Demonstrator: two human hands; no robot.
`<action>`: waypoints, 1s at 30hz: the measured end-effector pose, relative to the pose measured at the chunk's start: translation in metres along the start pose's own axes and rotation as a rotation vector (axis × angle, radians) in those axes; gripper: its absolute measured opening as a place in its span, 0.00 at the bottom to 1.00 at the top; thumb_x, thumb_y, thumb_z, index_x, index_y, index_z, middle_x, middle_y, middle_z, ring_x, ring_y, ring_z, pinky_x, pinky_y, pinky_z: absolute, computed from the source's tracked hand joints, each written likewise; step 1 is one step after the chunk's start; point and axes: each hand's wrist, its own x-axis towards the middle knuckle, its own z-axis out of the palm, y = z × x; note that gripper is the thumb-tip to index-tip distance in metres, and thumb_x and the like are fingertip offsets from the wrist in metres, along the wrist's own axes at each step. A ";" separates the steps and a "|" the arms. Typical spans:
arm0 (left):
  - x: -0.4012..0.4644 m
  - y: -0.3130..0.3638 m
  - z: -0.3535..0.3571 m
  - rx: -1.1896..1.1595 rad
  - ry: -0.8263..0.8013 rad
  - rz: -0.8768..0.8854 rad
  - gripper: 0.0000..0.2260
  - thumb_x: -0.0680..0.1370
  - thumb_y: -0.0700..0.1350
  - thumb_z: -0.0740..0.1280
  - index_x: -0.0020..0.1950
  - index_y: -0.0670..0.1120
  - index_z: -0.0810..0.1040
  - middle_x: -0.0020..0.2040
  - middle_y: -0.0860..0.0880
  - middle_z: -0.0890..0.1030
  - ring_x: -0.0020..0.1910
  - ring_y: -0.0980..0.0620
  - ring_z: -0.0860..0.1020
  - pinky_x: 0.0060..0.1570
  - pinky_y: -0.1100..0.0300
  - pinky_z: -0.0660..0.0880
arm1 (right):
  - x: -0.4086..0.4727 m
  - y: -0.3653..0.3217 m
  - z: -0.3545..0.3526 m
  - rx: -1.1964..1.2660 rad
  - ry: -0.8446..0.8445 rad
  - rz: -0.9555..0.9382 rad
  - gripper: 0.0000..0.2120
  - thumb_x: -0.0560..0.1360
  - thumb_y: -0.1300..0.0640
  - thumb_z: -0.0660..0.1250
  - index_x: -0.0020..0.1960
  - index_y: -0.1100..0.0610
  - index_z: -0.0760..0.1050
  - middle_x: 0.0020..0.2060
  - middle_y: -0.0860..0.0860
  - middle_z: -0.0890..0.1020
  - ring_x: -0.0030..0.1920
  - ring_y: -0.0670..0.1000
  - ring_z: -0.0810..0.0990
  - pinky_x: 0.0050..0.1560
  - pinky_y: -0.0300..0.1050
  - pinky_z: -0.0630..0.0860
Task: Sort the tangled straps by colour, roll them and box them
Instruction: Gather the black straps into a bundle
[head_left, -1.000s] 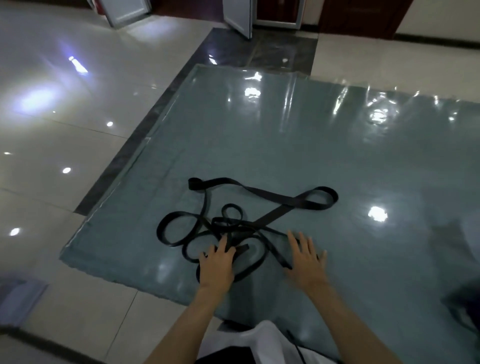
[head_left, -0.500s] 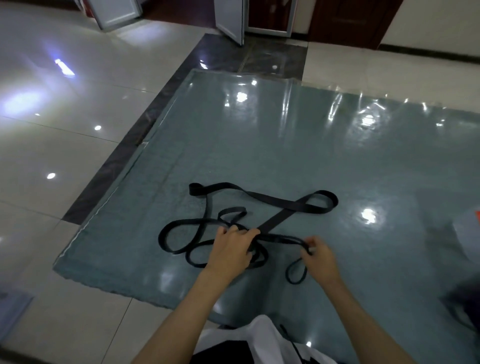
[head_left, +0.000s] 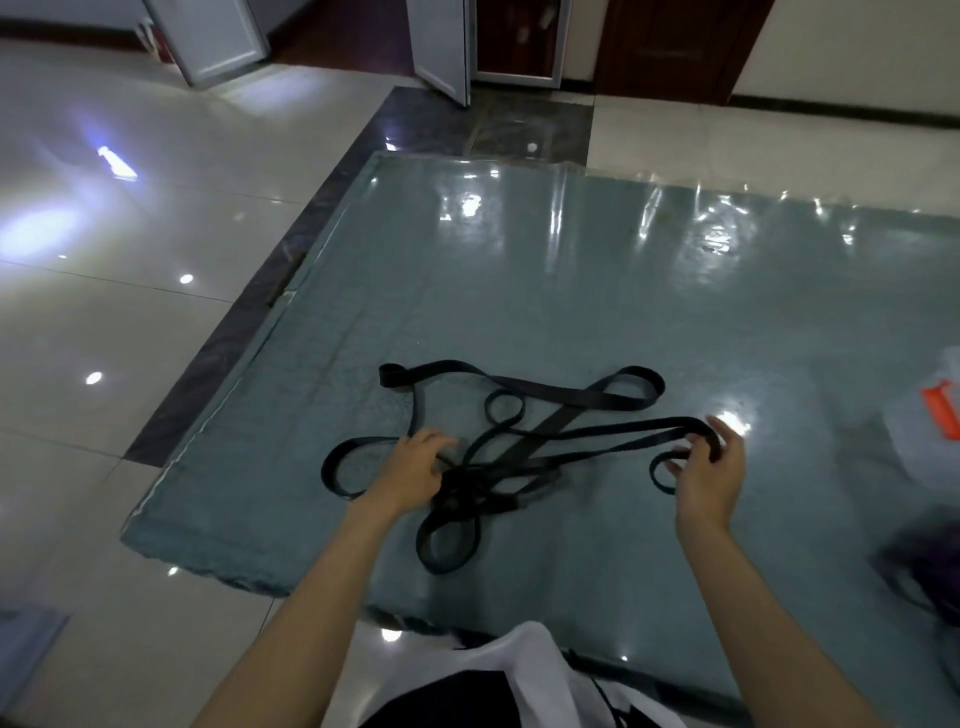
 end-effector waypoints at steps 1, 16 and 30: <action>-0.001 -0.002 0.004 0.101 -0.056 -0.019 0.27 0.80 0.37 0.65 0.79 0.53 0.69 0.77 0.49 0.70 0.71 0.42 0.68 0.72 0.48 0.68 | -0.005 0.005 -0.001 -0.067 -0.035 -0.023 0.14 0.86 0.62 0.61 0.68 0.50 0.76 0.55 0.51 0.83 0.51 0.53 0.84 0.54 0.56 0.85; -0.025 -0.011 -0.001 0.230 0.292 0.014 0.09 0.82 0.48 0.67 0.58 0.55 0.85 0.59 0.54 0.83 0.62 0.48 0.74 0.59 0.51 0.68 | -0.091 0.047 0.074 -1.285 -1.005 -0.531 0.39 0.77 0.41 0.73 0.82 0.39 0.58 0.81 0.53 0.58 0.81 0.57 0.58 0.79 0.64 0.58; -0.031 -0.041 -0.057 -0.122 0.543 -0.066 0.06 0.83 0.42 0.69 0.58 0.46 0.84 0.55 0.48 0.83 0.51 0.47 0.82 0.51 0.51 0.78 | -0.043 0.023 0.083 -0.459 -0.569 -0.202 0.14 0.84 0.55 0.68 0.46 0.65 0.77 0.39 0.60 0.84 0.39 0.59 0.83 0.41 0.44 0.78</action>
